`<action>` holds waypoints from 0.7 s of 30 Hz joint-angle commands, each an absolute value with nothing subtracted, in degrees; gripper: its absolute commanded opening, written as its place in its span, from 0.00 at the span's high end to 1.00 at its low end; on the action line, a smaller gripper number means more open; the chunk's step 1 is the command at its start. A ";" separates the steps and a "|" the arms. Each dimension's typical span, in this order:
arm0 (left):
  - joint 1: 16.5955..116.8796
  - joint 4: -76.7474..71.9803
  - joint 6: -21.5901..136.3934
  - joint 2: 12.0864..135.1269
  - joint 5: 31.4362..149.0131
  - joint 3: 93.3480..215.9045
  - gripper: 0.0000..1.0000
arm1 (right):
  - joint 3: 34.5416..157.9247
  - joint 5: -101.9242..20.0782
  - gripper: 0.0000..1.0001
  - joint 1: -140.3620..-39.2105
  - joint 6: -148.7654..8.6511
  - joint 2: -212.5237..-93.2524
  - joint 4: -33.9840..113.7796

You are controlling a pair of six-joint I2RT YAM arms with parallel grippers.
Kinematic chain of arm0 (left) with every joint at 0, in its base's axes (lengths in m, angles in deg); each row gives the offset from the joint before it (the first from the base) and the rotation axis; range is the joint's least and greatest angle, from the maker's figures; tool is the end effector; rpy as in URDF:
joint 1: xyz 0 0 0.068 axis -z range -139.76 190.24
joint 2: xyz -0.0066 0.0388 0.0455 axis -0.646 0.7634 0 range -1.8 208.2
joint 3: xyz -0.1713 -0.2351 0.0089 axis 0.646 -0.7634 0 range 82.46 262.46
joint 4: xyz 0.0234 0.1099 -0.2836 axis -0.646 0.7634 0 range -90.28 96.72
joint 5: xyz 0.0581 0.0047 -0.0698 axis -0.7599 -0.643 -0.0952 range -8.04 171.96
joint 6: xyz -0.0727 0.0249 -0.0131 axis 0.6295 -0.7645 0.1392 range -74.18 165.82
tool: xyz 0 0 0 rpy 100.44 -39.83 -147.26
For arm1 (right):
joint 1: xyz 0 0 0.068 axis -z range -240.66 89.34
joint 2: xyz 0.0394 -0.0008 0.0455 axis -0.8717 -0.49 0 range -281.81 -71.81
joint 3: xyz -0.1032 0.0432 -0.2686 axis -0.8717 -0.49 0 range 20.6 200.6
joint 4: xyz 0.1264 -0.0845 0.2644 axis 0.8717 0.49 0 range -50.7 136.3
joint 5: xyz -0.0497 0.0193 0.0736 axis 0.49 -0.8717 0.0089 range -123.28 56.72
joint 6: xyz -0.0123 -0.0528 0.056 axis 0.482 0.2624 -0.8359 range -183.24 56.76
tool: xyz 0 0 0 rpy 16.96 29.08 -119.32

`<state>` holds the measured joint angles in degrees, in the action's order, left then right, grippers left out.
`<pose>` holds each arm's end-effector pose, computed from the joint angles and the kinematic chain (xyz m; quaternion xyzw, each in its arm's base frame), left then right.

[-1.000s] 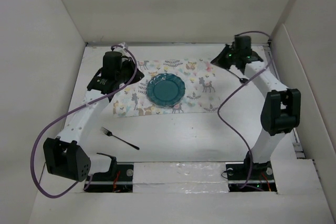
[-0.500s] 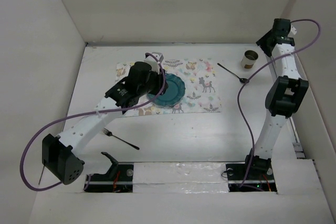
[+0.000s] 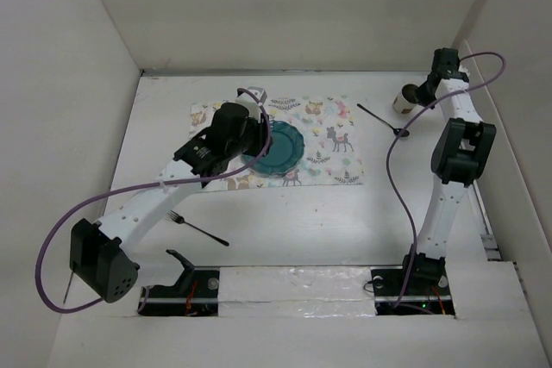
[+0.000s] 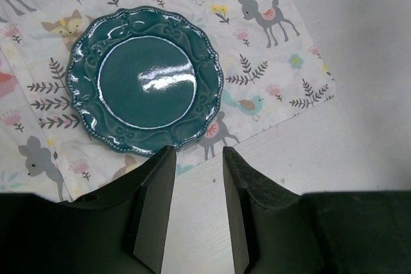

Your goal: Set the dinner table for one person

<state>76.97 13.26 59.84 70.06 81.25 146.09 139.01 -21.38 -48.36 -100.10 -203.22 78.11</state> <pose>0.2884 -0.2143 0.3479 0.1596 0.8124 -0.2357 0.5089 0.5736 -0.1391 0.2092 0.4218 0.8406 -0.0265 0.3388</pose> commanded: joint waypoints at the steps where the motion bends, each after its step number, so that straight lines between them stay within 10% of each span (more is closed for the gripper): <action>1: 76.89 12.20 60.06 70.62 81.00 146.70 0.68 | 133.39 -16.68 1.00 -48.97 -99.81 -195.59 72.98; 21: 76.89 13.78 65.60 69.05 77.22 145.83 0.67 | 147.50 -29.60 1.00 -72.60 -87.94 -200.03 77.96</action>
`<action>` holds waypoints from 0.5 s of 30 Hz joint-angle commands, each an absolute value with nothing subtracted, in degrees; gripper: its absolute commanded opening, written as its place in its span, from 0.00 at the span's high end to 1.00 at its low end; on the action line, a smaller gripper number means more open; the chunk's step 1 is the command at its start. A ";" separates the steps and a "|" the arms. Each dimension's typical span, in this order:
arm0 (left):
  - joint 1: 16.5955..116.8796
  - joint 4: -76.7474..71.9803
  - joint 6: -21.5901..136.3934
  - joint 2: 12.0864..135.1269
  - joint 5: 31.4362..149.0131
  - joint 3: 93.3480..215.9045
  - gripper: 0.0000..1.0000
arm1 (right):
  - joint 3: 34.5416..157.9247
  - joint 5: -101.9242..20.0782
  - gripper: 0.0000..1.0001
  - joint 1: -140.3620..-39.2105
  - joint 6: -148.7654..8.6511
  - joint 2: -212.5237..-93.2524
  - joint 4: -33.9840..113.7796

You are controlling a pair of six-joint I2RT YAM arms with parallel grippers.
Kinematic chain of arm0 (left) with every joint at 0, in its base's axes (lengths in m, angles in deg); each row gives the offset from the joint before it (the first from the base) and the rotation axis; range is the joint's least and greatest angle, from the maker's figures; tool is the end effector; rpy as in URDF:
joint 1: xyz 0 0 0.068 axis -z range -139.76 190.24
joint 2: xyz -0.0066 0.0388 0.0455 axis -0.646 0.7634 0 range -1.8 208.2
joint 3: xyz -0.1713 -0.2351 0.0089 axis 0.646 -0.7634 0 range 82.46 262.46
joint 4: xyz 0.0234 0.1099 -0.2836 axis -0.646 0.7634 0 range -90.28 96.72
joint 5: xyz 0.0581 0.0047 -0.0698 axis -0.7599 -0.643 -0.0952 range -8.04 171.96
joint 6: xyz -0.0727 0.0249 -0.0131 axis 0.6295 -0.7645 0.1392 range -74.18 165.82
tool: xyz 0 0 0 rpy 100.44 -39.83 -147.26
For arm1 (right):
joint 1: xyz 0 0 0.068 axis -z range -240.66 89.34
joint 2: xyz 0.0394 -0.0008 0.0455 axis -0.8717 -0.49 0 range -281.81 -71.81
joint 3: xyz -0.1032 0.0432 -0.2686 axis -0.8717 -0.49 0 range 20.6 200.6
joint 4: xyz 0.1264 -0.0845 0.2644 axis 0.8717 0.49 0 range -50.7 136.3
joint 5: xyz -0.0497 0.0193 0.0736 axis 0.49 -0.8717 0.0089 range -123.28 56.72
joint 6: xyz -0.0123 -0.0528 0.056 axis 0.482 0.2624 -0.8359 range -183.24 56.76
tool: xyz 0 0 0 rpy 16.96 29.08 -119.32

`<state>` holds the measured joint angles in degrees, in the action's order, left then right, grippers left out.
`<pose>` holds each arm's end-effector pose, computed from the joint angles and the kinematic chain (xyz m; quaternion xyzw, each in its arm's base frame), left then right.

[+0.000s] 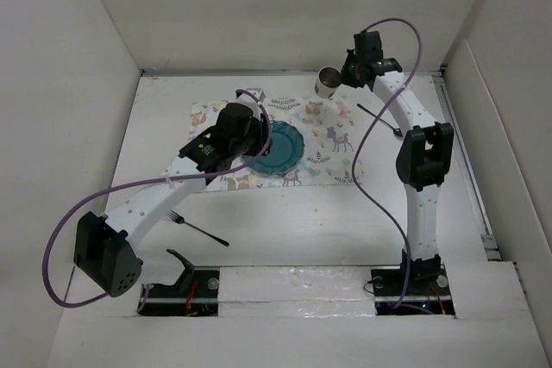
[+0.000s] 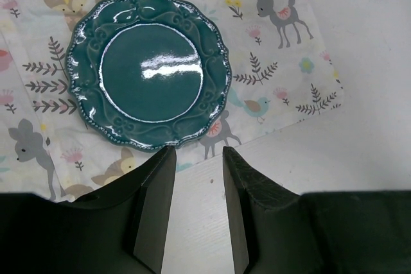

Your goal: Set the dinner table for one person

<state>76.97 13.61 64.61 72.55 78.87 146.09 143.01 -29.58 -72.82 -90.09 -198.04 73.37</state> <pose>0.2976 -0.2177 0.3322 0.1168 0.8332 -0.2314 0.4884 0.5799 0.1206 0.2958 0.1288 0.8887 0.1192 0.4235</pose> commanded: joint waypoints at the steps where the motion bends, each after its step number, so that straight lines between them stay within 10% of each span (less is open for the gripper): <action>1: 76.89 13.96 65.60 69.04 77.22 145.83 0.67 | 147.43 -29.59 1.00 -72.61 -87.94 -200.21 77.97; 15: 76.89 14.05 65.60 68.25 77.22 144.95 0.67 | 140.14 -26.60 0.88 -73.76 -88.38 -202.59 77.18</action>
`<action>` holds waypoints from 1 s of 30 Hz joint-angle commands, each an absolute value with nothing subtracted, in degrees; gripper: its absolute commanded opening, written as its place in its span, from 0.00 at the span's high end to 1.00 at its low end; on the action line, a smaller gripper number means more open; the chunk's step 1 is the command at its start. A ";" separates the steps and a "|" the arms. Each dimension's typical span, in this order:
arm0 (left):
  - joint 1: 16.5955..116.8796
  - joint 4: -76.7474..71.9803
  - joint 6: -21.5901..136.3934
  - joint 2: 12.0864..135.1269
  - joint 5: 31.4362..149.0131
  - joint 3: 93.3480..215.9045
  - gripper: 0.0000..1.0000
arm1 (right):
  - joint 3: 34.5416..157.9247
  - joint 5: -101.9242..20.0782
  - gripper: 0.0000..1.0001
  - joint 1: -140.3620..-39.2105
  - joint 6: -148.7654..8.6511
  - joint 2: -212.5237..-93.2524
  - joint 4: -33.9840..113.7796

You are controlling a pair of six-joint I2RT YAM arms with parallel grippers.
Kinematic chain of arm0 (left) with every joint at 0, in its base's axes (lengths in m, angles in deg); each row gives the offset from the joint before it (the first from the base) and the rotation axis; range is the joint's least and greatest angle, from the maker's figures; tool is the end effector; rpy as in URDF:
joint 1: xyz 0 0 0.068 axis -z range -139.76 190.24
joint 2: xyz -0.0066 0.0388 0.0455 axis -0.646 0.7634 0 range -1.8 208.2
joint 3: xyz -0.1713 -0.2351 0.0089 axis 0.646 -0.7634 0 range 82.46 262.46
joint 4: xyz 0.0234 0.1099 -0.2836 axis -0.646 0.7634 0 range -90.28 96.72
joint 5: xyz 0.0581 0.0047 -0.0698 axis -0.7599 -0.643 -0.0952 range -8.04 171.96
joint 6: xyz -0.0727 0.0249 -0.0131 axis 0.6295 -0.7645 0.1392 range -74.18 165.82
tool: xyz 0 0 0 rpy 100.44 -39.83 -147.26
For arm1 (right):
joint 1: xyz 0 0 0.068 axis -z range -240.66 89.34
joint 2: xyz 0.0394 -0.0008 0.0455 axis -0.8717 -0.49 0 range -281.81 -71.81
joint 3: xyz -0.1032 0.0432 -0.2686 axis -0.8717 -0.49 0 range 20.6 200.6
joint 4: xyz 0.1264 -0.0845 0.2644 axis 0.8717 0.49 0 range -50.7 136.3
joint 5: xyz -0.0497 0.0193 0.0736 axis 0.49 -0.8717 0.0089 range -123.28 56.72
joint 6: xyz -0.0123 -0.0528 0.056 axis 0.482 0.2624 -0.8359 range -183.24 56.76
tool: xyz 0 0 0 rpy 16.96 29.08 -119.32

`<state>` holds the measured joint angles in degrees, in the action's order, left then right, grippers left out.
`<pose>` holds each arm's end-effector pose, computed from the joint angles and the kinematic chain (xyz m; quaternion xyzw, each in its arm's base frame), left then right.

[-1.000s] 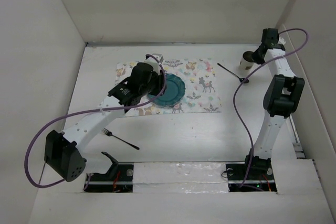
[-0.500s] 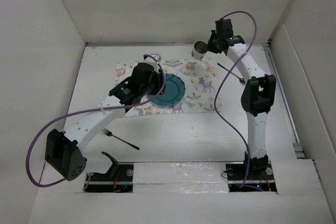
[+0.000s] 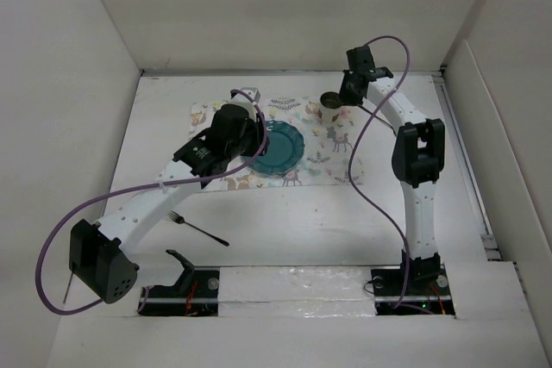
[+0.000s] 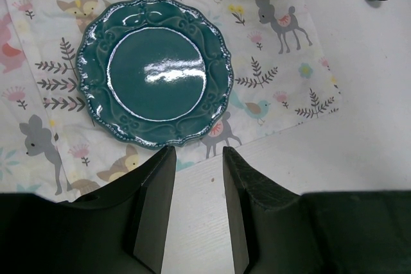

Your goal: Set the dinner table for one person

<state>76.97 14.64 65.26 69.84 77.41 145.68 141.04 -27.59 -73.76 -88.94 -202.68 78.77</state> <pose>0.2889 -0.2091 0.3431 0.1039 0.8287 -0.2292 0.5000 0.5785 0.1279 0.2263 0.1198 0.9307 0.0698 0.3385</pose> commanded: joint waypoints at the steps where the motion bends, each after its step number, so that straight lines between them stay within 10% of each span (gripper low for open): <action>1: 76.89 14.05 65.51 68.25 77.22 145.03 0.67 | 140.04 -26.69 0.80 -73.76 -88.47 -202.50 77.10; 14: 76.89 13.52 64.89 69.57 77.48 146.35 0.67 | 132.44 -37.23 0.49 -64.97 -88.29 -188.73 73.07; 18: 76.89 12.99 64.37 70.53 78.53 147.05 0.67 | 126.26 -36.10 1.00 -61.72 -89.61 -187.29 69.97; 30: 76.89 16.85 62.35 71.33 79.94 149.70 0.67 | 156.51 -33.63 1.00 -59.43 -89.96 -212.05 84.99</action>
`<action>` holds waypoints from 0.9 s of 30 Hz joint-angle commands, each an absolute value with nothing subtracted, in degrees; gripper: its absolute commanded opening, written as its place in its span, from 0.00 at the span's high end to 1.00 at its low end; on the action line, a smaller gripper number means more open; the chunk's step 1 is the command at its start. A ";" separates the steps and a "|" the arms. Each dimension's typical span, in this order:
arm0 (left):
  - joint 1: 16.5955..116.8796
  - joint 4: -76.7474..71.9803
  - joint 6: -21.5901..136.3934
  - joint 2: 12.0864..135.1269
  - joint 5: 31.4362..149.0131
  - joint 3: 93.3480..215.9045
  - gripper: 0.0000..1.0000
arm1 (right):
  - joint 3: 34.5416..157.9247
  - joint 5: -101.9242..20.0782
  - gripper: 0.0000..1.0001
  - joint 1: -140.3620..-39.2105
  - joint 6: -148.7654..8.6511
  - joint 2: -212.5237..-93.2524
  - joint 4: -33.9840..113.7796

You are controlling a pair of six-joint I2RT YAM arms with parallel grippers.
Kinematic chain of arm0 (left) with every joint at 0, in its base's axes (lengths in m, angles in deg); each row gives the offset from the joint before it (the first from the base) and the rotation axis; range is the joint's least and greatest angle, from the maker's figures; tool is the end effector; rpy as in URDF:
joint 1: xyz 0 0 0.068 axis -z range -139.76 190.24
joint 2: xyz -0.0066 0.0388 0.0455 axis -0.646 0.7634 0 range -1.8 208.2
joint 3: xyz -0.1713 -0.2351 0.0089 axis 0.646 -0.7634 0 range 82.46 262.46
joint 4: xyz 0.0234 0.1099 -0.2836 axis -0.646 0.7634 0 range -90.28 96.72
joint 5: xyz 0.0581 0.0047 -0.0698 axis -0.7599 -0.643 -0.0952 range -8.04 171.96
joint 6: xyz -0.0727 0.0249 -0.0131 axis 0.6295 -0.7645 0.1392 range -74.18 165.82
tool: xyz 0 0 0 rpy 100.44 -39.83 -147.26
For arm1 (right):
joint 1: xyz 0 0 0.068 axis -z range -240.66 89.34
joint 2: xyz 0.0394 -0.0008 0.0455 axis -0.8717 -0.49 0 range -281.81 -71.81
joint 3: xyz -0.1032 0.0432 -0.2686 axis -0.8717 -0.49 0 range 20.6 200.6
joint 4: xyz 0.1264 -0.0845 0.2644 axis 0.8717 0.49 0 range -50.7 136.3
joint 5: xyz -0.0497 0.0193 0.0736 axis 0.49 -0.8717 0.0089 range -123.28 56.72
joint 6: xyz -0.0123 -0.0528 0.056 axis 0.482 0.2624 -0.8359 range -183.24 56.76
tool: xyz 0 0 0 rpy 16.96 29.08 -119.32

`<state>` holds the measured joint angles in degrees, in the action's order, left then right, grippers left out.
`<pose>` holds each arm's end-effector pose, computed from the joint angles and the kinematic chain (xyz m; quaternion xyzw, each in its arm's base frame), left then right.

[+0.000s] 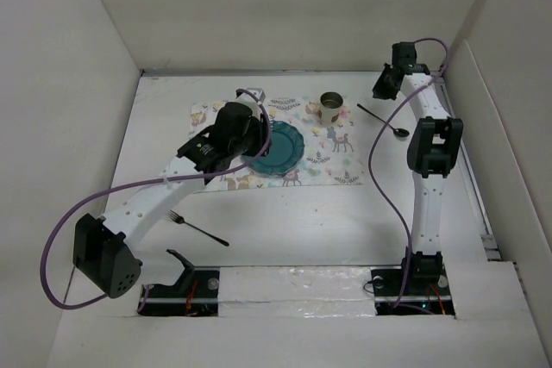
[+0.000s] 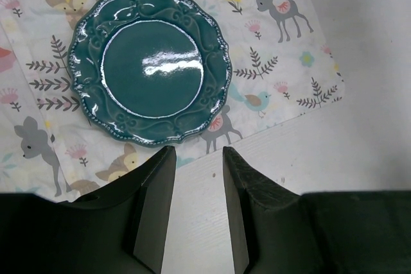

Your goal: Set the dinner table for one person

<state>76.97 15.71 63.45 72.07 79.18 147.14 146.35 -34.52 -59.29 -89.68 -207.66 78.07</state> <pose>0.2949 -0.2161 0.3382 0.1272 0.8345 -0.2265 0.4860 0.6122 -0.0132 0.2126 0.2212 0.9097 0.0861 0.3407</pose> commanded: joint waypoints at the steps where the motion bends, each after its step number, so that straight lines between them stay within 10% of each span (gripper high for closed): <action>1: 76.89 17.03 62.35 71.24 80.12 149.61 0.68 | 158.13 -31.98 1.00 -59.43 -90.05 -213.47 85.88; 27: 75.83 13.78 65.24 68.78 84.42 141.87 0.68 | 129.95 -31.61 1.00 -62.42 -87.86 -203.57 81.50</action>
<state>76.09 15.47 64.43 70.60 81.58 143.03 134.18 -32.86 -62.62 -90.84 -206.37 81.48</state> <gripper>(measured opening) 0.319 0.009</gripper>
